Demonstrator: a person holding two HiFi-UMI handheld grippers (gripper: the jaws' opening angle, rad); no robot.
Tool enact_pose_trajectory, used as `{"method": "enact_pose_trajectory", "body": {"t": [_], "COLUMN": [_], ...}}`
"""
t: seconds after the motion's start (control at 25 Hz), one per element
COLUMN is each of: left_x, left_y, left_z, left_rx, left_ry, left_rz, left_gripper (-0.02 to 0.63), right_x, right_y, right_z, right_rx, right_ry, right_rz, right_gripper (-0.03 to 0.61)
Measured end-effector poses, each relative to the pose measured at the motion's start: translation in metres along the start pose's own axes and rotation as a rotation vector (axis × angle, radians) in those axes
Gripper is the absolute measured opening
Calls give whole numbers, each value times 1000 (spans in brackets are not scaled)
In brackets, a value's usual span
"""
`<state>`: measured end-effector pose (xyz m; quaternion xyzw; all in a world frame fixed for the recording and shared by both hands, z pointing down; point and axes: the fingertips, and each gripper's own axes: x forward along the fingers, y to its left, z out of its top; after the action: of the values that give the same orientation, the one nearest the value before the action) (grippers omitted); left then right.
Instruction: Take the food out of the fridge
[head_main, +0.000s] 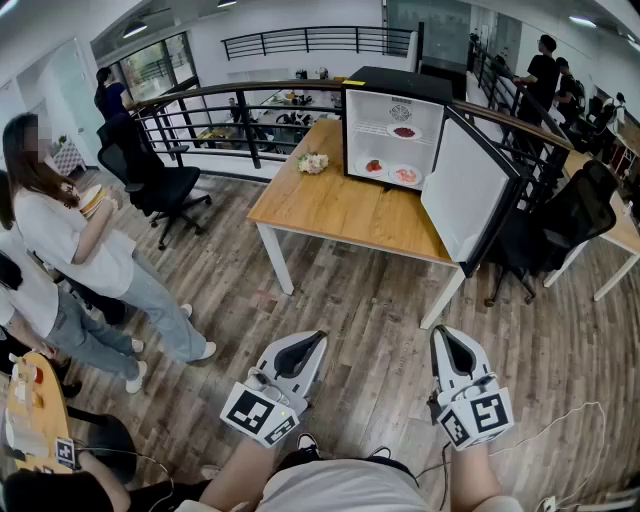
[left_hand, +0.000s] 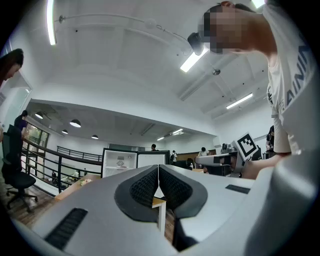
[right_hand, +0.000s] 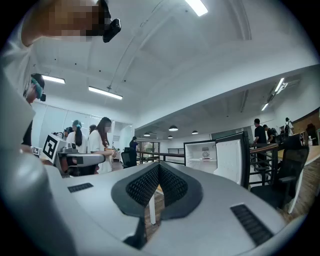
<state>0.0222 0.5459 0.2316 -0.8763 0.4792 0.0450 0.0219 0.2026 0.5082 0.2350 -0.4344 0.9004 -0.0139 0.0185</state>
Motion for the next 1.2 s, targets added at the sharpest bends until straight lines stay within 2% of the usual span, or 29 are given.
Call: {"method": "enact_pose_trajectory", "body": {"t": [0.36,0.76,1.2], "left_x": [4,7,38], "left_y": [-2,-4,-30], "left_z": [-3,-2,-14], "left_rx": [-2,-3,-9], "left_ry": [-1,6,5], "left_rz": [5,22,70], "left_gripper": [12,12,12], "right_x": [-1,-1,-13], "right_y": [-6,-7,-63], "right_z": [-2,-2,-16], "right_rx": [-19,8,101], "right_ry": [14,-7,14], "right_rz": [2,42,65], "right_gripper": [18,20,18]}}
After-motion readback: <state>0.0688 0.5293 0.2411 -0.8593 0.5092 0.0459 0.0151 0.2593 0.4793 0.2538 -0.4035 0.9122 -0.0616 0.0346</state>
